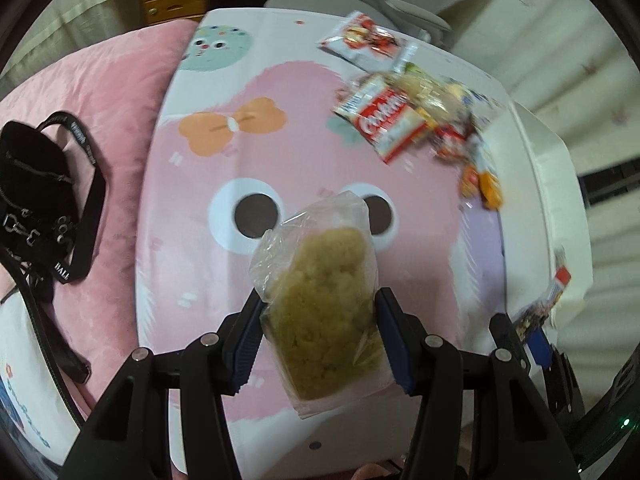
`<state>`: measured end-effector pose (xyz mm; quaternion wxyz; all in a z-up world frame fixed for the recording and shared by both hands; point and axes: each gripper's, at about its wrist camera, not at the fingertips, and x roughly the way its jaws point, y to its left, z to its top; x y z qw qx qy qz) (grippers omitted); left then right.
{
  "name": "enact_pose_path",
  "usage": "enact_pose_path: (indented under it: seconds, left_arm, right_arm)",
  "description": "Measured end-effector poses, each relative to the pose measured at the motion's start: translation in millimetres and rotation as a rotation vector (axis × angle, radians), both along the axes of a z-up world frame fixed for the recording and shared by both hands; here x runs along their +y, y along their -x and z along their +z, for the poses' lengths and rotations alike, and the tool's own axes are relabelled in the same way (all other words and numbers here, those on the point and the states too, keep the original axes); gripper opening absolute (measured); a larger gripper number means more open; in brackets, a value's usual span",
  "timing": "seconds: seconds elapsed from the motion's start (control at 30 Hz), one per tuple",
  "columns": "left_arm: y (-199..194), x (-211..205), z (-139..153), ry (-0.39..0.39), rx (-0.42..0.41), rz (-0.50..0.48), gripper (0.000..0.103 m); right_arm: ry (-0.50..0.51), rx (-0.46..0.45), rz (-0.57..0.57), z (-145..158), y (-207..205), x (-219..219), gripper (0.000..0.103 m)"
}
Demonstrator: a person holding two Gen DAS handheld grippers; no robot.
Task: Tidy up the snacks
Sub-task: 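Carry both bags over the white tray and open both tools to drop them in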
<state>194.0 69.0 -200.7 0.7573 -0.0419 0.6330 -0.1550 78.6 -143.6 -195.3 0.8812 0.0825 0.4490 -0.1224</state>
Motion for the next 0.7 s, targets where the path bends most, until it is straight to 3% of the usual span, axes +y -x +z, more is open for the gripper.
enact_pose_path:
  seconds: [0.33,0.7]
  left_arm:
    - [28,-44,22,0.040,-0.044,-0.157,0.053]
    - [40,-120,46,0.099,-0.076,-0.242,0.053]
  right_arm:
    - [-0.008,-0.058,-0.066,20,32,-20,0.046]
    - [0.005,-0.060,-0.022,34,45,-67,0.046]
